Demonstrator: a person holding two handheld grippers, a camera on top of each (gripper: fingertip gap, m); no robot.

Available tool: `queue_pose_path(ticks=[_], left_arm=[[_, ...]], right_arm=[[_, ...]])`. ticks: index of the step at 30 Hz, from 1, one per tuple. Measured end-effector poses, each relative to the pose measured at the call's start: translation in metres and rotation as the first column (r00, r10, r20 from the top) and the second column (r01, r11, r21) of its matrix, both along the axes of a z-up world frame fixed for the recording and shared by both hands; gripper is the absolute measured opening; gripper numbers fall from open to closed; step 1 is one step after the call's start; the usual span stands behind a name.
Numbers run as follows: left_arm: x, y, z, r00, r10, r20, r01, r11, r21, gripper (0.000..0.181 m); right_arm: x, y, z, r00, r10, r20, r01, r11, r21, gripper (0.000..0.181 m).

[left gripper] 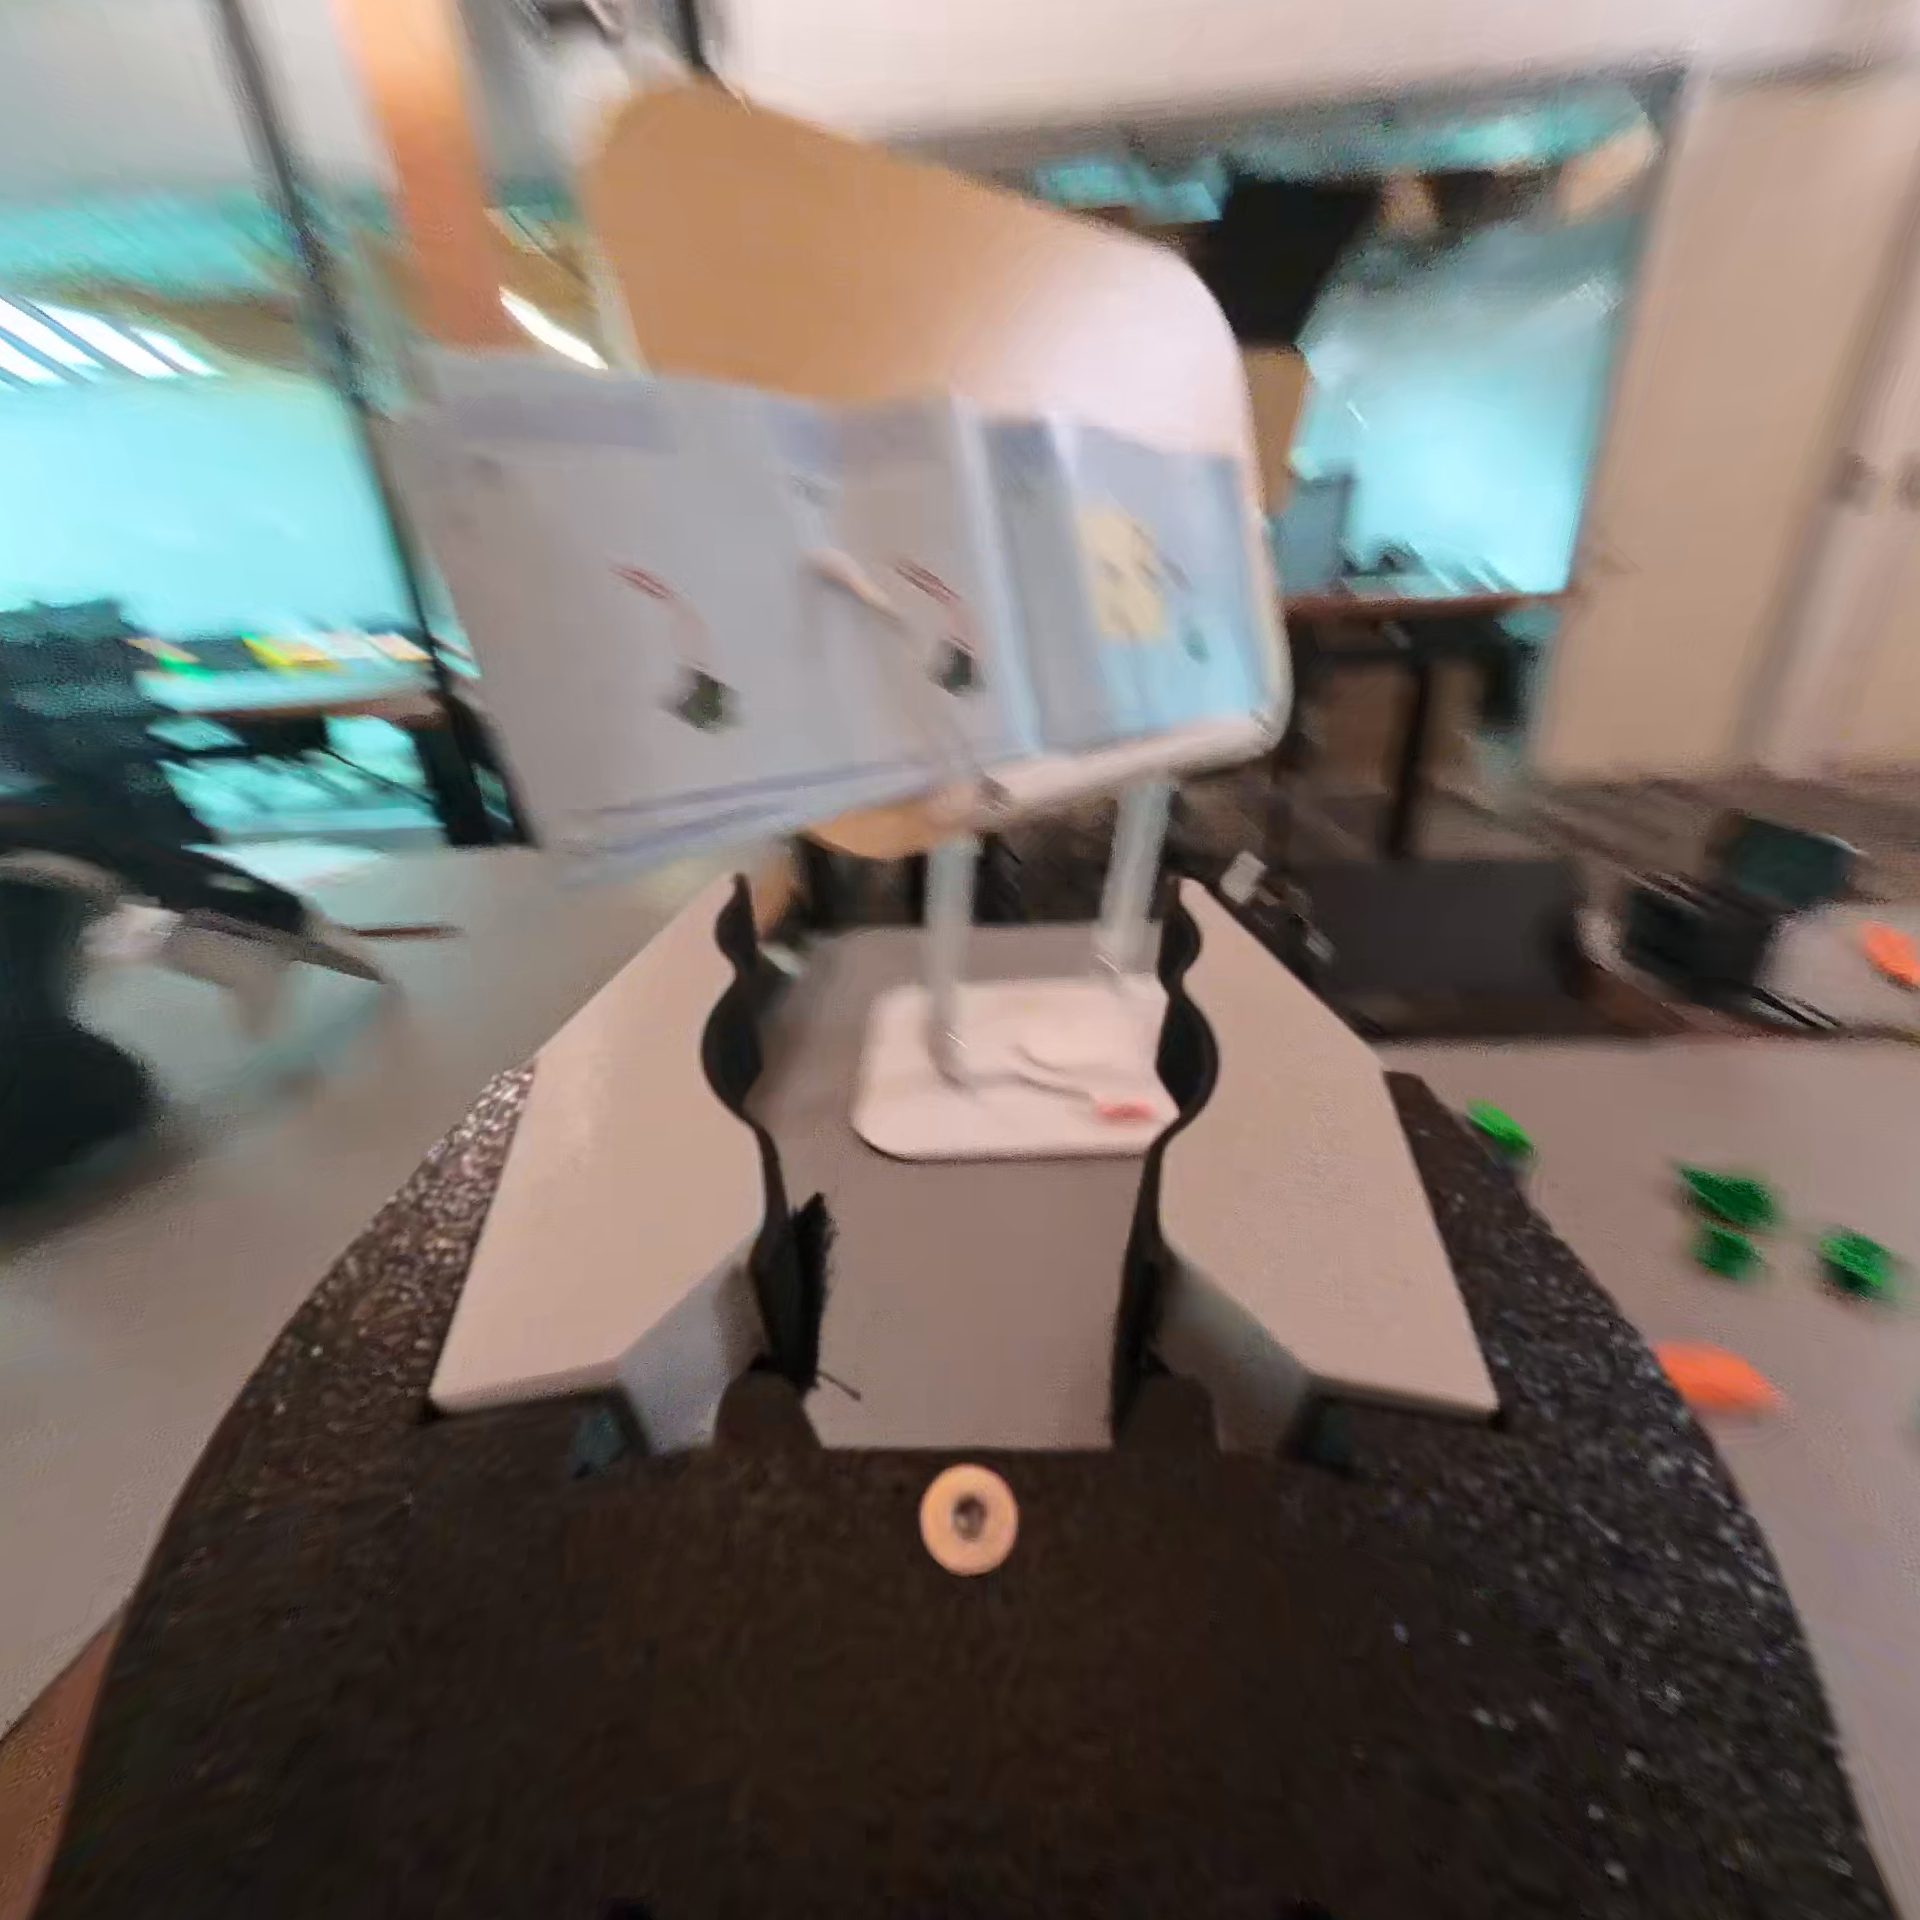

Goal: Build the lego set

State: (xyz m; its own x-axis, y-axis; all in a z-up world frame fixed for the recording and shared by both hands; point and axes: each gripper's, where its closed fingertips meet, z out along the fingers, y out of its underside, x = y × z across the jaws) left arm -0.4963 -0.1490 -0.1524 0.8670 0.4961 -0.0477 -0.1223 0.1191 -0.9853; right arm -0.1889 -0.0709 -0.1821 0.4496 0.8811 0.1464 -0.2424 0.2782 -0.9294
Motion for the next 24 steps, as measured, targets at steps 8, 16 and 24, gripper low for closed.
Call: queue_pose_path(ticks=[8, 16, 24], left_arm=[[-0.054, 0.019, -0.045, 0.987, 0.075, 0.145, -0.093, 0.989, 0.117, 0.06], [-0.067, 0.047, -0.066, 0.98, -0.001, 0.198, -0.003, 1.0, 0.017, 0.054], [-0.073, 0.064, -0.073, 0.984, -0.014, 0.176, 0.016, 1.0, -0.011, 0.049]], right_arm=[[-0.2, 0.007, 0.061, 0.964, 0.245, 0.105, -0.253, 0.965, 0.071, 0.022], [-0.322, 0.011, 0.101, 0.904, 0.363, 0.224, -0.389, 0.918, 0.081, 0.03], [-0.363, 0.024, 0.079, 0.911, 0.218, 0.35, -0.265, 0.96, 0.09, 0.037]])
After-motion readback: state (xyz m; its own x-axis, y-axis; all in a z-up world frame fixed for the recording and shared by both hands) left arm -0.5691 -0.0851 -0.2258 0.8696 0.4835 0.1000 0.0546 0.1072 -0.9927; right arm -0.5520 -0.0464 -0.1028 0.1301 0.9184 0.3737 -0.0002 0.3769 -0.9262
